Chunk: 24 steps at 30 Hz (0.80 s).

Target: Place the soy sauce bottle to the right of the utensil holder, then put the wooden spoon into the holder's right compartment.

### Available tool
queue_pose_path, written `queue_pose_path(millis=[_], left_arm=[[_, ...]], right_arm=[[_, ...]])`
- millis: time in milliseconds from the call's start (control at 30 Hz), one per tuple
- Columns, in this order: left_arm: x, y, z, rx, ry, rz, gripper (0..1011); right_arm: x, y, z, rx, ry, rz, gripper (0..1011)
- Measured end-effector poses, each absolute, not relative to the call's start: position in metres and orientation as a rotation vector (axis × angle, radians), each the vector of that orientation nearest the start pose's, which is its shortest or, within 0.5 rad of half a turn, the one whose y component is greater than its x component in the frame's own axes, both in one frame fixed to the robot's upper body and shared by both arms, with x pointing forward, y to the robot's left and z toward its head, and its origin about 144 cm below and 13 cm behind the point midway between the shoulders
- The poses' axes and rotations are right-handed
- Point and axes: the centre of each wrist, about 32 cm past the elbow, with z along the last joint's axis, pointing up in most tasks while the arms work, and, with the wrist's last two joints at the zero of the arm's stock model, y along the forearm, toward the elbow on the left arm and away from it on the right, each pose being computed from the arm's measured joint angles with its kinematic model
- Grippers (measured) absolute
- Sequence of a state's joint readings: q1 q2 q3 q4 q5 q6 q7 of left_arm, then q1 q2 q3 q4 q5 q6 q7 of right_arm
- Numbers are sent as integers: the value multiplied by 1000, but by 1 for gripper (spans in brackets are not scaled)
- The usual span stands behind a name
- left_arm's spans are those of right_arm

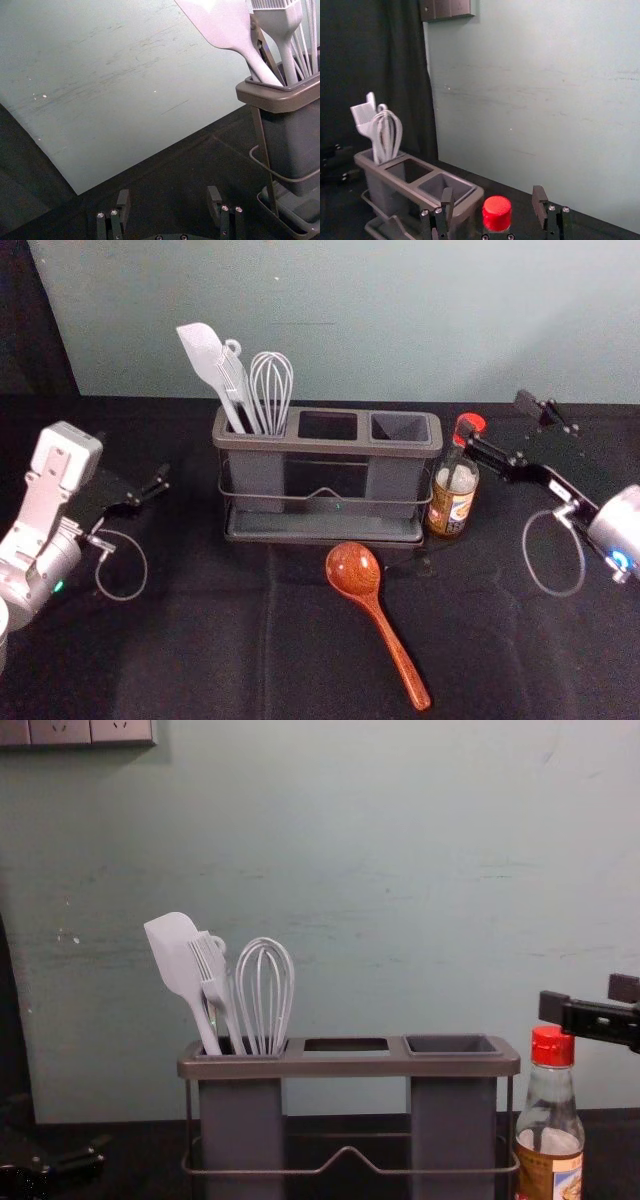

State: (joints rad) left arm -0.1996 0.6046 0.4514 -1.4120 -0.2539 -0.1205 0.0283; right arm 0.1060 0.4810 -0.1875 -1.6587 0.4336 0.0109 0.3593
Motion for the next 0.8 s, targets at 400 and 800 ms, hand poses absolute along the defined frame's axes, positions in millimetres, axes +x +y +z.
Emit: queue_pose_path(millis=[400,800], left_arm=[[489,310,1140,304,-285,1248,1005],[489,310,1140,304,-285,1248,1005]], right_arm=[[436,-288,1206,-27,-133,-899,1000],[423,-261,1177,-73,-59,-798,1000]])
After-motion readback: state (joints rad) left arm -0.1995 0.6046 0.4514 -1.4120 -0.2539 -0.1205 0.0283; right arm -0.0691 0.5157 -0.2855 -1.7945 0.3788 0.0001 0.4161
